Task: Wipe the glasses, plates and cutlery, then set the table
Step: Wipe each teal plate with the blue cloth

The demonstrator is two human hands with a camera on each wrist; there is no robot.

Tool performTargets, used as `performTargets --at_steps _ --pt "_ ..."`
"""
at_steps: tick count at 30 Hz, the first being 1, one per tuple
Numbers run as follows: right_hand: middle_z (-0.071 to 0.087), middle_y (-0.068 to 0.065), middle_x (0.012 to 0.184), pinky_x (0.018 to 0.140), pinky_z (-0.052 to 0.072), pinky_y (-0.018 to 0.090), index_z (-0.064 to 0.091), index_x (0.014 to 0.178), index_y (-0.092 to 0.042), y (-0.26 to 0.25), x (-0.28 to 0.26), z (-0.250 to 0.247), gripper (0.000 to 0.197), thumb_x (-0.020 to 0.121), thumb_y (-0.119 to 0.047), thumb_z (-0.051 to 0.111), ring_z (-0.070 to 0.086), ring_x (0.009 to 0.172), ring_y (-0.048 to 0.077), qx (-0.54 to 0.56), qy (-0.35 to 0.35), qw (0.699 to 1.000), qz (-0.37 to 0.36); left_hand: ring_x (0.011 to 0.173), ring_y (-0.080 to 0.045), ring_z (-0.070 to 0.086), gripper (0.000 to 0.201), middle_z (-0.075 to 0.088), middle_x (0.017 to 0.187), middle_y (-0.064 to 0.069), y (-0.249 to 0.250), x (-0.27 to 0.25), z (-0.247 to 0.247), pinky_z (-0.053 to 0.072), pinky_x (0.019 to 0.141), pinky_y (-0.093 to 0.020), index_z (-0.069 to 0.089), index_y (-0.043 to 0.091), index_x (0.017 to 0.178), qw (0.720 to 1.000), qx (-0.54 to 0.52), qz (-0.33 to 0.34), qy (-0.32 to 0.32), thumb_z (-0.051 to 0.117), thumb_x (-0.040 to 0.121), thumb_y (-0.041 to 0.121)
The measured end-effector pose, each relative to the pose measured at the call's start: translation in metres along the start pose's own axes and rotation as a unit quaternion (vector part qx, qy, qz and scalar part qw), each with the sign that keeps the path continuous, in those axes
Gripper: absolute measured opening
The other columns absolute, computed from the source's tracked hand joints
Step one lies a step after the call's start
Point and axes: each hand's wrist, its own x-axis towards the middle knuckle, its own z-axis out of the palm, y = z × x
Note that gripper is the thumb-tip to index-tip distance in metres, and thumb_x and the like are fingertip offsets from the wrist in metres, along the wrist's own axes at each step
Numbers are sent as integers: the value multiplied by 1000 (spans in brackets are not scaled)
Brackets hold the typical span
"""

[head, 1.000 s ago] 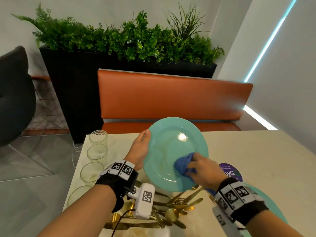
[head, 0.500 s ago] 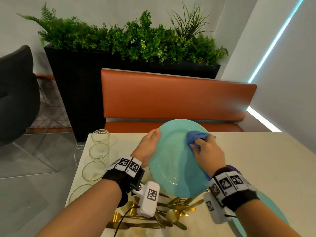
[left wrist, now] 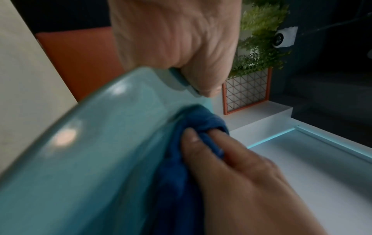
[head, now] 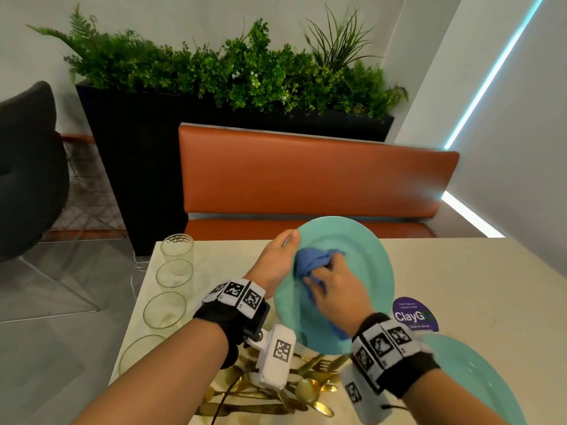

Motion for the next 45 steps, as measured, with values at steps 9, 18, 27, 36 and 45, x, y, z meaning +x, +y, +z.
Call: performTargets --at_steps 9,18,27,36,45 --pt "60 19 111 79 46 36 73 95 -7 34 11 -17 18 79 -13 68 60 96 37 35 103 982 157 98 -13 60 24 63 110 2 -3 -3 -3 49 89 -31 55 23 106 1000 -6 9 -19 34 102 34" --pt "57 5 112 72 44 29 70 89 -22 52 -39 5 56 70 -51 27 59 96 25 -57 -253 966 6 87 -20 62 28 65 101 -4 -9 -2 -25 51 85 -41 59 25 94 998 -59 -16 34 34 102 36" --pt "51 23 115 73 44 37 71 93 -4 -4 1 -2 27 88 -27 58 60 87 39 57 16 991 119 107 -6 55 30 59 121 5 -17 -11 5 44 93 -18 52 17 123 1000 15 -11 3 34 102 30" --pt "54 19 119 83 45 36 64 113 -12 32 13 -24 30 91 -29 53 56 103 37 0 50 962 270 91 -17 65 26 67 104 0 -11 -6 -5 53 83 -36 59 28 100 1000 -23 13 13 34 102 35" --pt "54 16 107 77 46 38 68 90 -7 -3 0 3 21 81 -25 61 57 90 33 101 1 992 70 95 -12 60 24 64 102 3 -6 -4 1 47 89 -30 56 21 100 999 -16 48 13 33 102 29"
